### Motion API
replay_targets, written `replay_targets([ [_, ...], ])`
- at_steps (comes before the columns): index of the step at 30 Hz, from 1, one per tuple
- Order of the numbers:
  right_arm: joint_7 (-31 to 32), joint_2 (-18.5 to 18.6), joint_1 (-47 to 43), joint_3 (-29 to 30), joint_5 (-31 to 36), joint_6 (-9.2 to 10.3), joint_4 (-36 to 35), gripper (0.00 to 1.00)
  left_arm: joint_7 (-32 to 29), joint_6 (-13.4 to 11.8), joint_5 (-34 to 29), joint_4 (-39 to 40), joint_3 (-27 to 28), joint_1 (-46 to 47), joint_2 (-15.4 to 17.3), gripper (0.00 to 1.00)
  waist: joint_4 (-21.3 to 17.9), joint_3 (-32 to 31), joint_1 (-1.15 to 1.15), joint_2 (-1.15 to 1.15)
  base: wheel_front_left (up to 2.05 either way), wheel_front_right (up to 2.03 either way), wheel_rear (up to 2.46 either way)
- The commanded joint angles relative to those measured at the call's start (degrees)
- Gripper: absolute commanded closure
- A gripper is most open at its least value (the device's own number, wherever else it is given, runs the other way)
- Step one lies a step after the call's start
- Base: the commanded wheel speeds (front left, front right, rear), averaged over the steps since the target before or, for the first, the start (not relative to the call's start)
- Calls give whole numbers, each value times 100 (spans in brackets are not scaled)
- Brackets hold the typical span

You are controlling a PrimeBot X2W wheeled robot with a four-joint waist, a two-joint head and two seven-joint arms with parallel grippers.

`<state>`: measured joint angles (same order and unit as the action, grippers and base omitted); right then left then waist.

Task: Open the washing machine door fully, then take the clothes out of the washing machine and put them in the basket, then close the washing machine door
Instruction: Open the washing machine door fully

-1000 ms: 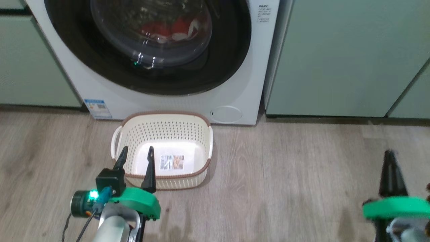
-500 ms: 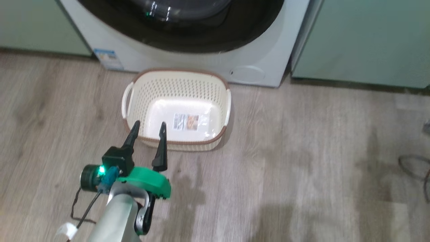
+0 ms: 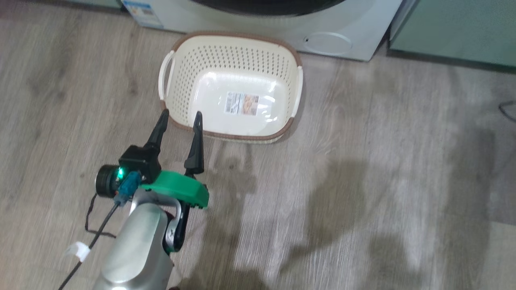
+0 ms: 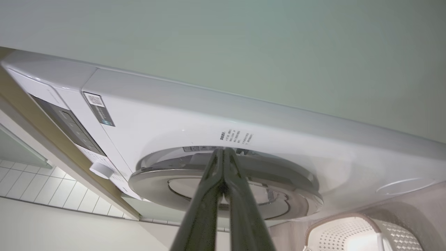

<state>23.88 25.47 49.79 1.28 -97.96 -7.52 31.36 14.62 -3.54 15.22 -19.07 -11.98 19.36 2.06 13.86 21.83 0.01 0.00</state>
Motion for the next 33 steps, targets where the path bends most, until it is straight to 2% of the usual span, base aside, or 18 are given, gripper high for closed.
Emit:
replay_targets([
  [1, 117, 132, 228, -89, -13, 3, -108, 100, 38, -24, 19, 205, 186, 166, 82, 0, 99, 176, -1, 0, 0, 0, 0],
  [14, 843, -39, 2105, -734, 464, 3, 936, 100, 38, -118, 316, 366, -260, 447, 82, 0, 345, 774, -1, 0, 0, 0, 0],
  [24, 1101, -202, 2936, -1089, 773, 3, 1398, 100, 38, -245, 556, 521, -820, 606, 82, 0, 546, 1085, -1, 0, 0, 0, 0],
  [33, 1195, -366, 3364, -1345, 989, 3, 1597, 100, 38, -302, 675, 569, -920, 689, 82, 0, 667, 1239, -1, 0, 0, 0, 0],
])
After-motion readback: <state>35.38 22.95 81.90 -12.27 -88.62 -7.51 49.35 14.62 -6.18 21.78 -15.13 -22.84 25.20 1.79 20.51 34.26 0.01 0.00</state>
